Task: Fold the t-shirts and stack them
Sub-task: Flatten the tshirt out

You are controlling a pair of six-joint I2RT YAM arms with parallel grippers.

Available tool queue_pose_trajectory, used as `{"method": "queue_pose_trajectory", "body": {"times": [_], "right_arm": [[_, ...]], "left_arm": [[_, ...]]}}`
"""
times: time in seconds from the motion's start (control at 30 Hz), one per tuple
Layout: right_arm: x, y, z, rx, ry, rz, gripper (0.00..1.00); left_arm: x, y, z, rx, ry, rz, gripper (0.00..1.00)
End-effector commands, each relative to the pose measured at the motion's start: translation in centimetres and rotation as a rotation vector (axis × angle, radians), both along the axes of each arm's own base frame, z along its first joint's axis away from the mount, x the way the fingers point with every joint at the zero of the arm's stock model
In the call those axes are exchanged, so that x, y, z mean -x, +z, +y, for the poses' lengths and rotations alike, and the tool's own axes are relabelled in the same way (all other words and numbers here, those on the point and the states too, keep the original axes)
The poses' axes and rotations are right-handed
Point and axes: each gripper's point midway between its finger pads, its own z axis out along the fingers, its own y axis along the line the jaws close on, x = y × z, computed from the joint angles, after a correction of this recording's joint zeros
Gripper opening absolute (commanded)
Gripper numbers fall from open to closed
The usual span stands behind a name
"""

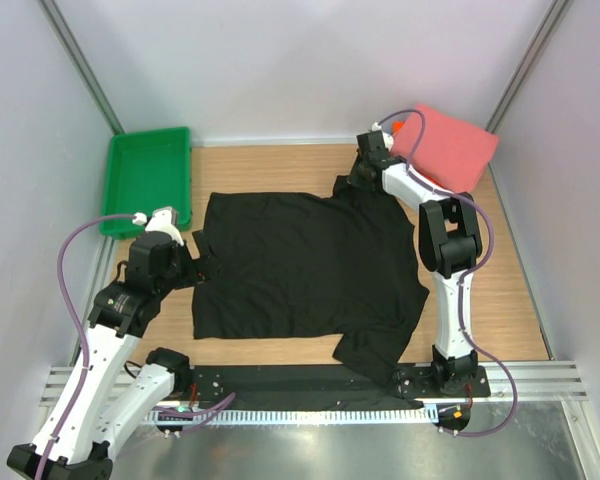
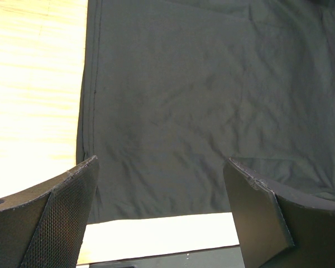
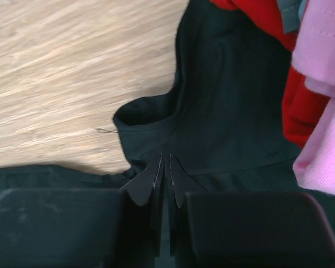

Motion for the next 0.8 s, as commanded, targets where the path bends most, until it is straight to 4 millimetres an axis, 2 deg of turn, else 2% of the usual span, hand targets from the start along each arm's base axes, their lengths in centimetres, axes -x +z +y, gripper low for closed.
{"method": "queue_pose_trajectory", "body": {"times": [0.0,0.1,0.13,0.37,0.53,0.57,0.6,0.77], "right_arm": [[-1.5,2.3,-0.4,0.034,-0.016,-0.07,0.11],[-1.8,1.2,-0.4,0.05,-0.014,-0.049,0.11],[-1.9,0.2,-0.4,0.055,-0.012,-0.03,0.1],[-3.8,-2.0,0.2,0.067,-0.004,-0.008,0.09],[-5.3,-2.8,0.8,0.064,0.005,-0.005,0.09],[-6.0,-2.2,1.1,0.058,0.006,-0.024,0.09],[-6.1,-3.0,1.1,0.059,0.007,-0.014,0.09],[-7.1,-3.7,2.2,0.014,0.018,-0.019,0.09]], "left_arm": [[-0.6,0.4,0.2,-0.01,0.006,-0.029,0.92],[-0.6,0.3,0.2,-0.01,0.007,-0.026,0.92],[-0.6,0.3,0.2,-0.011,0.006,-0.026,0.92],[-0.6,0.2,0.3,-0.013,0.01,-0.024,0.92],[-0.7,0.1,0.3,-0.014,0.01,-0.019,0.92],[-0.7,0.1,0.3,-0.015,0.011,-0.018,0.92],[-0.7,0.0,0.3,-0.017,0.012,-0.017,0.92],[-0.7,0.0,0.3,-0.018,0.013,-0.014,0.92]]}}
